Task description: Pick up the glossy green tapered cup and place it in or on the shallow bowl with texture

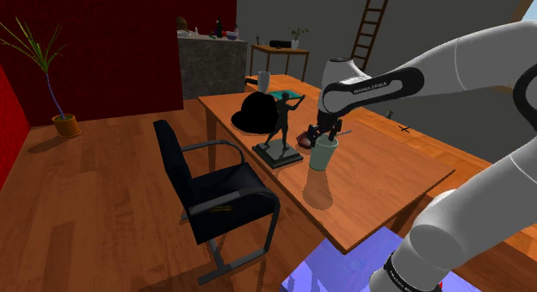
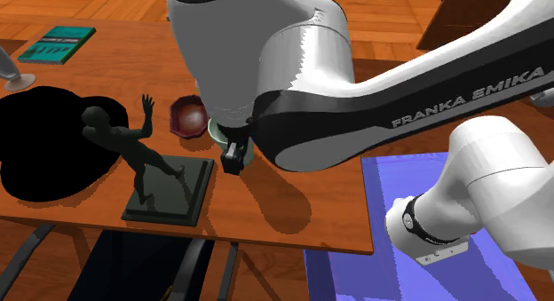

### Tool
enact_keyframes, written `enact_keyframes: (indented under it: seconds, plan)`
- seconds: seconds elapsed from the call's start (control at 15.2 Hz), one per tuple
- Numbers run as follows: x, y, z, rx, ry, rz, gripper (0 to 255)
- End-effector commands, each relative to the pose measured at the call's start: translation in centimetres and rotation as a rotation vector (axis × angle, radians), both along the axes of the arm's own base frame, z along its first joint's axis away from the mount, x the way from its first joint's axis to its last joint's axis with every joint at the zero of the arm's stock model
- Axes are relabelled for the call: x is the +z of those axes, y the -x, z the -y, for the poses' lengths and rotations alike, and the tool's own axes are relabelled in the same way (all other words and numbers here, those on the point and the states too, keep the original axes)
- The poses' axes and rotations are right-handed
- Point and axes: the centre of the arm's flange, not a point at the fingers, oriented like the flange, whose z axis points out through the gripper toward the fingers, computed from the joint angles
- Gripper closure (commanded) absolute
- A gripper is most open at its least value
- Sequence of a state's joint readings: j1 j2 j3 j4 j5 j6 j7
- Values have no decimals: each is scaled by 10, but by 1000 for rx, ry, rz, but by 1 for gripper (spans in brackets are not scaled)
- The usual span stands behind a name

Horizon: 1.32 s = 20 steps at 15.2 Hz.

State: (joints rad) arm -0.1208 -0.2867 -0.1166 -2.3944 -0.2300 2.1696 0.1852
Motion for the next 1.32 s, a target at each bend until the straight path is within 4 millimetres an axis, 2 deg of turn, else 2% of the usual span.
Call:
enact_keyframes:
  seconds: [0.0,0.2,0.73,1.19,1.25]
  plan:
    - [-15,-21,13,-7,25,14,0]
    - [-27,-42,29,-18,55,30,0]
    - [-66,-44,38,-18,55,30,0]
    - [-66,-44,38,-18,55,30,0]
    - [-66,-44,38,-18,55,30,255]
